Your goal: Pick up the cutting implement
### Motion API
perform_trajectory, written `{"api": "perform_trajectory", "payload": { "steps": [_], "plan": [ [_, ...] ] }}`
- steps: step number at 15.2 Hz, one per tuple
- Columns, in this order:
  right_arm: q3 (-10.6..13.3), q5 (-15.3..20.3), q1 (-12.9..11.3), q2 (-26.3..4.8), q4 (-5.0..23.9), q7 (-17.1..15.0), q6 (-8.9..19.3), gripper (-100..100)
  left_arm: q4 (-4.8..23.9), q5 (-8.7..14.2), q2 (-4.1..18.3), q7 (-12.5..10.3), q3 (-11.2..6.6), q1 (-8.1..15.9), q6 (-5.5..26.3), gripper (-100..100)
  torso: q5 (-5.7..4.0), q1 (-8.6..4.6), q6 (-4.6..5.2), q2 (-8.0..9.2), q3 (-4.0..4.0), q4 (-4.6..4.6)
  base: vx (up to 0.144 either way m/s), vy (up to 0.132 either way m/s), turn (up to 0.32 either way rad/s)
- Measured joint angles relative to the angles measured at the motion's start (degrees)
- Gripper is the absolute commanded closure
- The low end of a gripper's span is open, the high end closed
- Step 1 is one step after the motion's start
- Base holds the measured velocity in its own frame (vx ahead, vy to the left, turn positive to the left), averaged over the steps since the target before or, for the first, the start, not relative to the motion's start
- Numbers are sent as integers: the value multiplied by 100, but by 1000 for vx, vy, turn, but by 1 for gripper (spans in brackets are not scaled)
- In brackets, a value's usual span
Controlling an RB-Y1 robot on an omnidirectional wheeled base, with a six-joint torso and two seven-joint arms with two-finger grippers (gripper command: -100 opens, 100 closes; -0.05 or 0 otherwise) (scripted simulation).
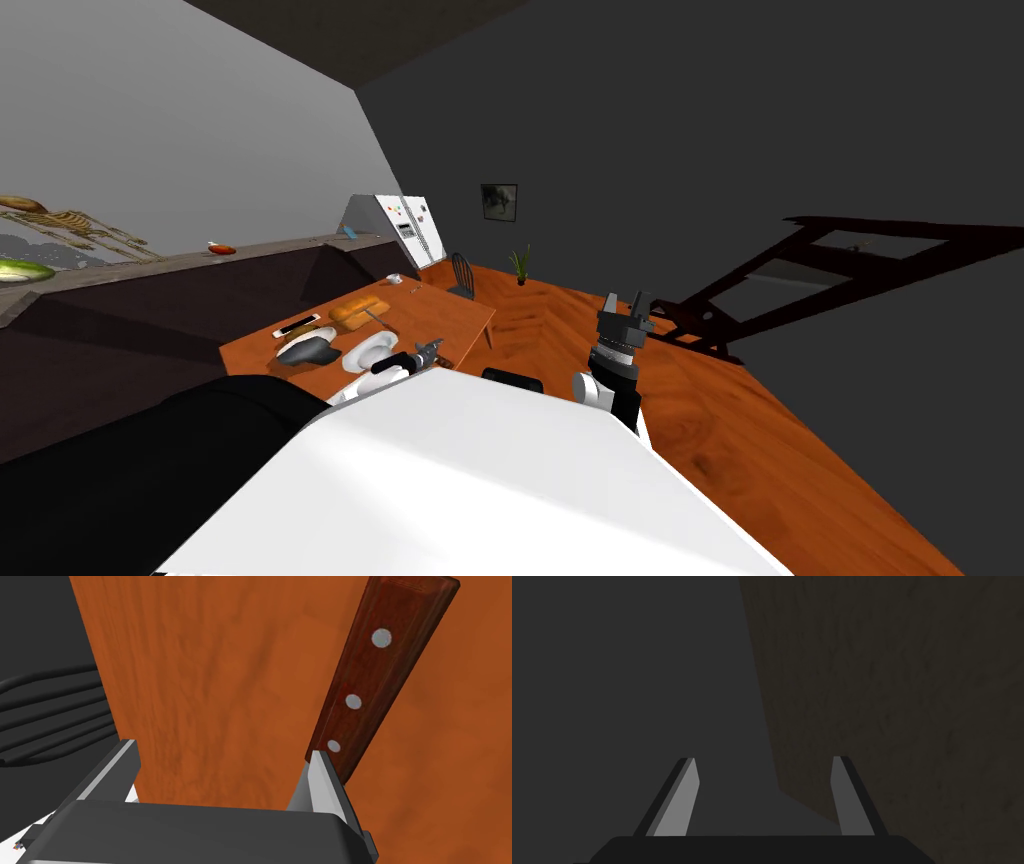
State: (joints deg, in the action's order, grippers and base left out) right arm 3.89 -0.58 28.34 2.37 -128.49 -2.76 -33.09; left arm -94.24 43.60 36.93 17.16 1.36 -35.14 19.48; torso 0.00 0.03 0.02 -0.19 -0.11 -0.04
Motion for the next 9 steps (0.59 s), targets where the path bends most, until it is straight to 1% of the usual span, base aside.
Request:
{"api": "perform_trajectory", "payload": {
  "steps": [1,4,5,6,7,8,9],
  "plan": [
    [0,0,0,0,0,0,0,0,102,126,80,47,5,-6,119,-100,0,2,1,-1,-1,0,34,28,-203],
    [0,0,0,0,0,0,0,0,306,410,233,178,2,-75,426,-100,1,4,-1,-1,0,0,32,30,-183],
    [0,0,0,0,0,0,0,0,389,555,321,232,4,-106,522,-100,0,3,0,0,0,0,30,26,-159],
    [0,0,0,0,0,0,0,0,468,622,348,274,7,-99,617,-100,1,2,-1,-1,0,0,29,27,-180],
    [0,0,0,0,0,0,0,0,585,755,415,334,22,-90,707,-100,0,2,0,0,0,0,23,27,-162],
    [0,0,0,0,0,0,0,0,628,824,451,373,13,-116,797,-100,0,1,-1,1,1,0,26,26,-177],
    [0,0,0,0,0,0,0,0,715,965,520,437,19,-145,876,-100,0,1,-1,2,1,0,25,25,-148]
  ]
}}
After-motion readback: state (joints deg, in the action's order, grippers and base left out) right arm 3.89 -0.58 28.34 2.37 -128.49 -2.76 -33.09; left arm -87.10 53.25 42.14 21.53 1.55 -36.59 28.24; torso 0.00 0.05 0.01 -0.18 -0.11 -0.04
